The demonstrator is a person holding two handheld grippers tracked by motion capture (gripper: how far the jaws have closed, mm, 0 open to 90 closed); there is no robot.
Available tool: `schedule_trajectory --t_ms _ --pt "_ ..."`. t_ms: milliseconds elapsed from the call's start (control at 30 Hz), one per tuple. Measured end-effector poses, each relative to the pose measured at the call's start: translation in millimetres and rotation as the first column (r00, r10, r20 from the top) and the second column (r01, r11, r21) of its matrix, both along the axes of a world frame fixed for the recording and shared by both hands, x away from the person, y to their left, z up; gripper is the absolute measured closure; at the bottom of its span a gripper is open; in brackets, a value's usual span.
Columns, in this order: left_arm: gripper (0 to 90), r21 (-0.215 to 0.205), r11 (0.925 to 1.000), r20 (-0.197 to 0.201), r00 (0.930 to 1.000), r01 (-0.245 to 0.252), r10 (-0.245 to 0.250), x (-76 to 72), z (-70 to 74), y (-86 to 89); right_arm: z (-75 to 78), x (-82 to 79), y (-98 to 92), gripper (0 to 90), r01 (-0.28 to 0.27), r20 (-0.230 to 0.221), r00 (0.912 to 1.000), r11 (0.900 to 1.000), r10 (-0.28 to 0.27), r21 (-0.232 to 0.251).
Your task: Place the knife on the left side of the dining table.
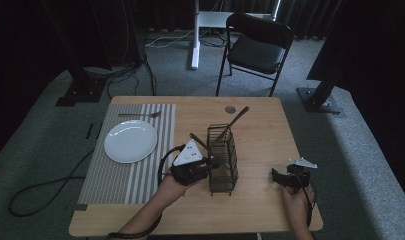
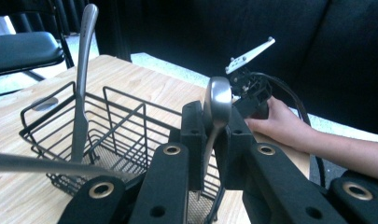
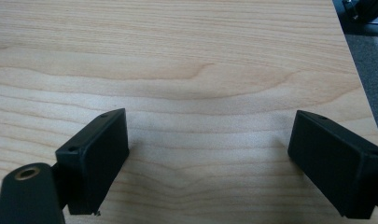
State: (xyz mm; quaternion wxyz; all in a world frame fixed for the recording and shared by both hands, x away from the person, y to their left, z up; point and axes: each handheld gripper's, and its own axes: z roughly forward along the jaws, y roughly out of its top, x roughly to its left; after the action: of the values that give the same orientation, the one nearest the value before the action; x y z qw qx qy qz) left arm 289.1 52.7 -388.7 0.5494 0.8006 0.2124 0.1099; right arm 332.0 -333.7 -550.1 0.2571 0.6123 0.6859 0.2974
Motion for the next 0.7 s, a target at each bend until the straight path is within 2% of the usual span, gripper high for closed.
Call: schedule_trajectory --t_ms 167,567,700 --pt "82.9 0.001 0.9999 0.000 0.9999 0.013 -0.013 7.1 3.9 -8.7 0.0 0.0 0.0 11.7 0.000 0.000 1.0000 1.000 0.000 0.000" --pt "82.6 -0.070 0.9975 0.016 0.9998 0.012 -0.011 21.3 1.2 -34.0 0.1 0.0 -0.1 11.7 0.000 -0.001 1.0000 1.000 0.000 -0.001" --pt "82.4 -0.088 0.9957 0.015 0.9995 0.029 -0.028 25.4 -0.3 -40.0 0.0 0.0 -0.1 11.7 -0.001 0.000 1.0000 1.000 0.001 -0.001"
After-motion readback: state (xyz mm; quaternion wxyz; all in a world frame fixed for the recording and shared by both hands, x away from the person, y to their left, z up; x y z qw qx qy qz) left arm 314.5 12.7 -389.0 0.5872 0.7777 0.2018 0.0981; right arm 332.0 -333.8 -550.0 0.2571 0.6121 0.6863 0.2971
